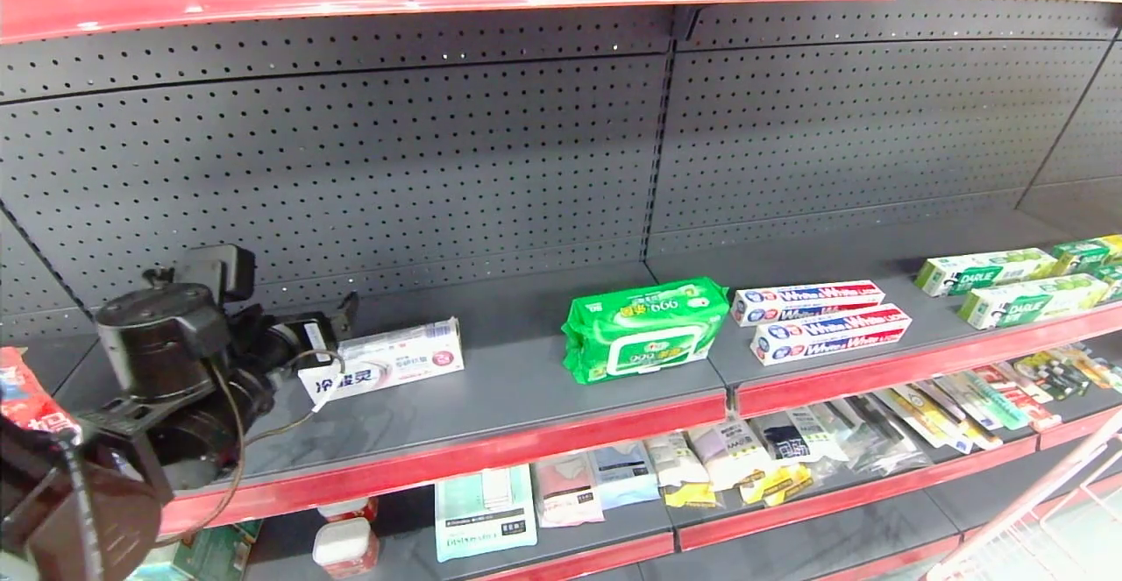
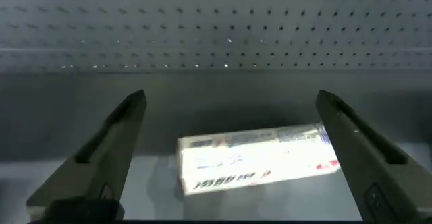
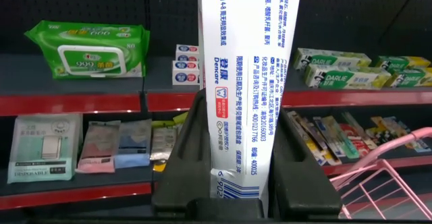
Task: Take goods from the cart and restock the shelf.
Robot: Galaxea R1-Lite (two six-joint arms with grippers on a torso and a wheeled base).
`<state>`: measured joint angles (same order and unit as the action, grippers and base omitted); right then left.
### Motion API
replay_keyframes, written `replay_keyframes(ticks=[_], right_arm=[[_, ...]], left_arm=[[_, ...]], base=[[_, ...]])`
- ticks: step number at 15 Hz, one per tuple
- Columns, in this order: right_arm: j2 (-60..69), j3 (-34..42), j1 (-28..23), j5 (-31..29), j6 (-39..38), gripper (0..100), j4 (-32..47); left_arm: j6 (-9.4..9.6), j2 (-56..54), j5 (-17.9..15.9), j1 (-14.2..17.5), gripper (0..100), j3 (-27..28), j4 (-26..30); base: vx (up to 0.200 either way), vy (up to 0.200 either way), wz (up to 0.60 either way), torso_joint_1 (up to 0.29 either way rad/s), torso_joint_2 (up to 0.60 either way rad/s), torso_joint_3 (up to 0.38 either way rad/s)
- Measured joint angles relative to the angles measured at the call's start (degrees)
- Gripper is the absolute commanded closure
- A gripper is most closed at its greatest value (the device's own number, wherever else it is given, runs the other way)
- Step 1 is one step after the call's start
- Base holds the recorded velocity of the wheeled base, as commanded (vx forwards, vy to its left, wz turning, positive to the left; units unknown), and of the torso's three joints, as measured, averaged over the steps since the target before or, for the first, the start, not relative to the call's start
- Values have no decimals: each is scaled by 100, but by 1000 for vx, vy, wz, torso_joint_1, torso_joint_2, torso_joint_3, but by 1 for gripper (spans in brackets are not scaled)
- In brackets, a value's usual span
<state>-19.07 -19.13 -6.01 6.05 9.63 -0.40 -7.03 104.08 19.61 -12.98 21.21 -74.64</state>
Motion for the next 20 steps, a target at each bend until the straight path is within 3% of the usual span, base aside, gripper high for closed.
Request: replay_keyframes(ticks=[3,9,15,20], right_arm=[[2,44,11,0,2,100,-2],[49,55,12,9,2,100,-2],[204,188,12,2,2,100,5],[267,299,4,-9,2,100,9]], left_arm=[[-57,663,46,-179,0,380,-24],[-514,1078,74,-344,0,1467,1207],[-555,1369,167,-366,0,2153,2018],[-747,1657,307,-361,0,2859,2721]], base=[[0,0,0,0,0,0],[0,0,0,0,0,0],[0,0,0,0,0,0],[0,0,0,0,0,0]])
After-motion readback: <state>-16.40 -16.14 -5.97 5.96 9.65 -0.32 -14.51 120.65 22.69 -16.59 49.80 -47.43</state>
